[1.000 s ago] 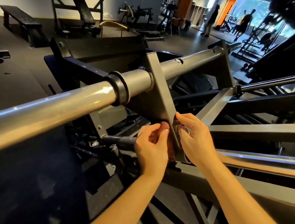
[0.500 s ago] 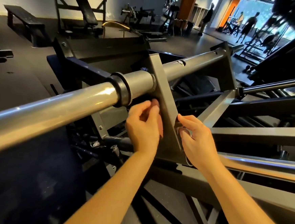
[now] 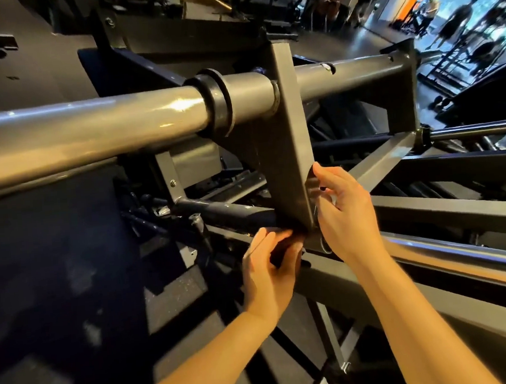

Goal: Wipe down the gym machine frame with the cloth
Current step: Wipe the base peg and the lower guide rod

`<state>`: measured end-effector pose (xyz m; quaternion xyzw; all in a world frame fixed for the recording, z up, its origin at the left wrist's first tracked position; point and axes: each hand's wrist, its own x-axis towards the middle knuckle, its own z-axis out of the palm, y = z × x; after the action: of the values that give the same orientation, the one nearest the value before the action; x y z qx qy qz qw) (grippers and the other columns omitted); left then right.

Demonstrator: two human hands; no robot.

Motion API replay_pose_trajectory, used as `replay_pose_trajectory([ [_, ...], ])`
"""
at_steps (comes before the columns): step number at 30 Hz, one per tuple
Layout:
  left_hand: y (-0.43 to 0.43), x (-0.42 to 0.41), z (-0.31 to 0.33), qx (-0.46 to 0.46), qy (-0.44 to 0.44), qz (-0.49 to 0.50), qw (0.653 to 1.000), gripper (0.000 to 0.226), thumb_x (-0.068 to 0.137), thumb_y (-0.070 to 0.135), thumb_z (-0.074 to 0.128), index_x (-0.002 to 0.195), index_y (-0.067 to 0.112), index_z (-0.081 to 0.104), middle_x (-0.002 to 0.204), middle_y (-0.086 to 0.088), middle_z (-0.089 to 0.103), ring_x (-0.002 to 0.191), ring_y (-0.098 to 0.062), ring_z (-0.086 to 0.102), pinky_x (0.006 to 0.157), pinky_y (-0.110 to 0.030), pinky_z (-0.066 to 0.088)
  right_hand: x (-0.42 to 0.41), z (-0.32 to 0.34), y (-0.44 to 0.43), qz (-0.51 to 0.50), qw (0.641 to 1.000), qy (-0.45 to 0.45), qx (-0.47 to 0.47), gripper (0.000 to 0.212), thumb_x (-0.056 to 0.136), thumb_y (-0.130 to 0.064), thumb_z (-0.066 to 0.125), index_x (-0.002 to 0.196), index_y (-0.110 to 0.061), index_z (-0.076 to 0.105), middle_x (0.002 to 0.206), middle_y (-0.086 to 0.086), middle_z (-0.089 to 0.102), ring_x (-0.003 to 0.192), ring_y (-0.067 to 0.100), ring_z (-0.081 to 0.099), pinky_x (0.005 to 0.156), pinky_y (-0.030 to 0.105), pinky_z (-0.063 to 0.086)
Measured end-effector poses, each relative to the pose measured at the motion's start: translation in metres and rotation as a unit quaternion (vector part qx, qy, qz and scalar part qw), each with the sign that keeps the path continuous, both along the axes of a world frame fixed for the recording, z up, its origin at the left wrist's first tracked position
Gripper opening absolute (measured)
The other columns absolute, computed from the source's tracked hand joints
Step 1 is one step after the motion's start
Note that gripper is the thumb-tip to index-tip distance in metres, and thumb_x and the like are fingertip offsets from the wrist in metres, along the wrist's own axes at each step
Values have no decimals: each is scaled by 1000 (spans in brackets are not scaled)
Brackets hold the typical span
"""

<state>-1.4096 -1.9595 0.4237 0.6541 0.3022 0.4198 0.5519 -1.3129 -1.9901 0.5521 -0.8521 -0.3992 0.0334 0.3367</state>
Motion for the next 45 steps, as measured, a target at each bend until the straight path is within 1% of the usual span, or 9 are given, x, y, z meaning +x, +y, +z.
replay_pose_trajectory([
  [4,36,11,-4,-215,-7,63,975,17,96,31,68,96,47,61,114,16,62,105,0,59,100,-31,47,0,-1,-1,7,1000,7,3,50,101,-5,56,148,-21,53,134,-9,58,126,6,53,106,18,43],
  [8,78,15,-6,-243,80,117,960,21,96,27,69,117,31,67,131,9,56,125,-15,53,113,-39,40,4,-2,1,14,1000,6,9,48,102,-5,55,147,-22,54,131,-11,58,123,4,54,107,27,48],
  [13,5,8,21,-266,-8,50,963,12,99,15,62,110,13,68,108,-7,70,105,-18,69,93,-33,57,9,-3,2,15,999,24,17,44,102,-4,53,143,-21,57,127,-11,60,121,6,57,106,36,52],
  [17,-25,-5,30,-222,-78,-4,972,24,98,6,51,111,-8,66,109,-21,73,109,-29,72,86,-32,61,9,-2,2,12,999,37,22,45,102,-3,50,143,-21,57,125,-12,60,121,6,57,105,35,52],
  [22,-2,-3,20,-122,-48,-61,990,39,84,39,66,108,8,72,115,-10,71,115,-20,67,100,-40,53,8,-3,2,18,1000,12,19,46,102,-3,49,143,-20,57,124,-11,59,118,5,56,100,25,50],
  [28,46,-8,6,-181,107,-1,978,13,97,27,69,108,33,65,99,19,60,94,2,57,82,-15,36,7,-4,5,1,1000,5,24,43,102,-3,52,142,-18,59,125,-11,61,119,6,58,103,28,51],
  [34,88,-32,7,-196,173,-19,965,12,90,33,75,102,30,77,90,9,74,88,-20,71,82,-41,60,-2,1,6,-27,999,-5,18,42,101,-8,58,141,-22,60,126,-13,61,115,1,54,103,20,46],
  [38,87,-66,27,-187,125,-41,974,7,88,34,79,95,32,78,86,12,76,86,-8,72,79,-29,56,-38,-5,-9,-6,992,-104,69,41,95,-3,63,133,-19,63,129,-14,51,119,3,50,102,20,41],
  [45,73,-127,84,-74,78,-80,991,23,88,18,79,92,40,73,80,27,73,82,13,67,71,-6,51,-130,-33,-33,-5,986,110,127,22,98,-15,65,113,-28,73,100,-20,71,100,-6,65,88,15,54],
])
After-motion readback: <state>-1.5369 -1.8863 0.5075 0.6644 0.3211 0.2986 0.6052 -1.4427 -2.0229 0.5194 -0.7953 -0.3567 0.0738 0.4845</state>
